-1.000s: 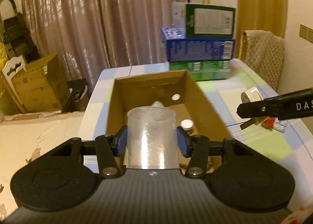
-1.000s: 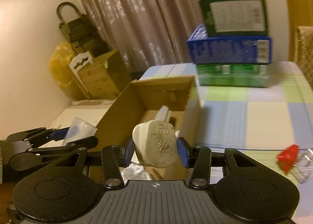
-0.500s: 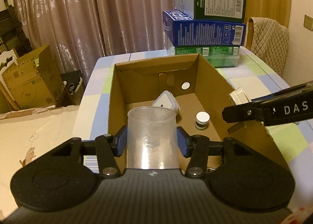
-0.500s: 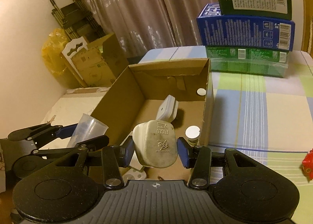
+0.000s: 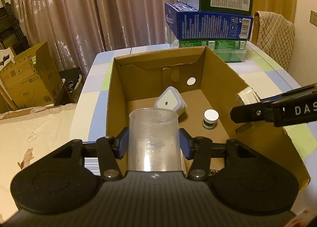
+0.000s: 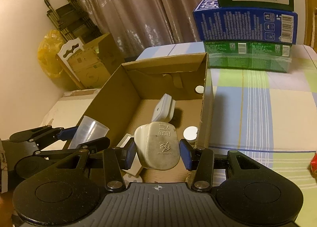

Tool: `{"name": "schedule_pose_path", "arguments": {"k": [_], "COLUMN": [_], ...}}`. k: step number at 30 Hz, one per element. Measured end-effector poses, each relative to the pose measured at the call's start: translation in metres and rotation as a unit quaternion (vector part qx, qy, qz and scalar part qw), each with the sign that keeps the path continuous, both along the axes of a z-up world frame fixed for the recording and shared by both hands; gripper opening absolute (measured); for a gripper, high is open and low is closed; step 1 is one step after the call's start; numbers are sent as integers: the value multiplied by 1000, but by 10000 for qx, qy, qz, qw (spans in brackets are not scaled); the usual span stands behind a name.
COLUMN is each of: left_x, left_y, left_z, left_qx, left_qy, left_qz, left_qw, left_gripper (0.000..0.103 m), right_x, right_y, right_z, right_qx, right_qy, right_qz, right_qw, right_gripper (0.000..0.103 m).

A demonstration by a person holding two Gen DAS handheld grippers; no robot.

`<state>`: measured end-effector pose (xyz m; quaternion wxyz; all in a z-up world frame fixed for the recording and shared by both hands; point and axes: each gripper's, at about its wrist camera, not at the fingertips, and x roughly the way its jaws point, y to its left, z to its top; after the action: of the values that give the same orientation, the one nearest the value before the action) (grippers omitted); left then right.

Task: Organize rigid objects
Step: 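Open the left gripper to drop the cup while the right drops the plug into the box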

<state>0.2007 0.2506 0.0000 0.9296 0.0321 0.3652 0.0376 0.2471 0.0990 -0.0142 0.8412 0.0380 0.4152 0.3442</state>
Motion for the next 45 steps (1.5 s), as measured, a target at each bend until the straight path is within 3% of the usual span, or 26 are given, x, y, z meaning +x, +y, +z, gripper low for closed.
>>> {"name": "schedule_pose_path", "arguments": {"k": [24, 45], "left_x": [-4, -10], "left_y": [7, 8], "left_z": [26, 29], "left_qx": [-13, -110], "left_qy": [-364, -395], "left_qz": [170, 211], "left_qw": [9992, 9989], "left_gripper": [49, 49], "right_x": [-1, 2], "right_y": [-3, -2], "right_z": [2, -1], "right_qx": [40, 83], "right_qy": [22, 53], "right_qz": [-50, -51], "right_qw": [10000, 9999], "right_gripper": [44, 45]}}
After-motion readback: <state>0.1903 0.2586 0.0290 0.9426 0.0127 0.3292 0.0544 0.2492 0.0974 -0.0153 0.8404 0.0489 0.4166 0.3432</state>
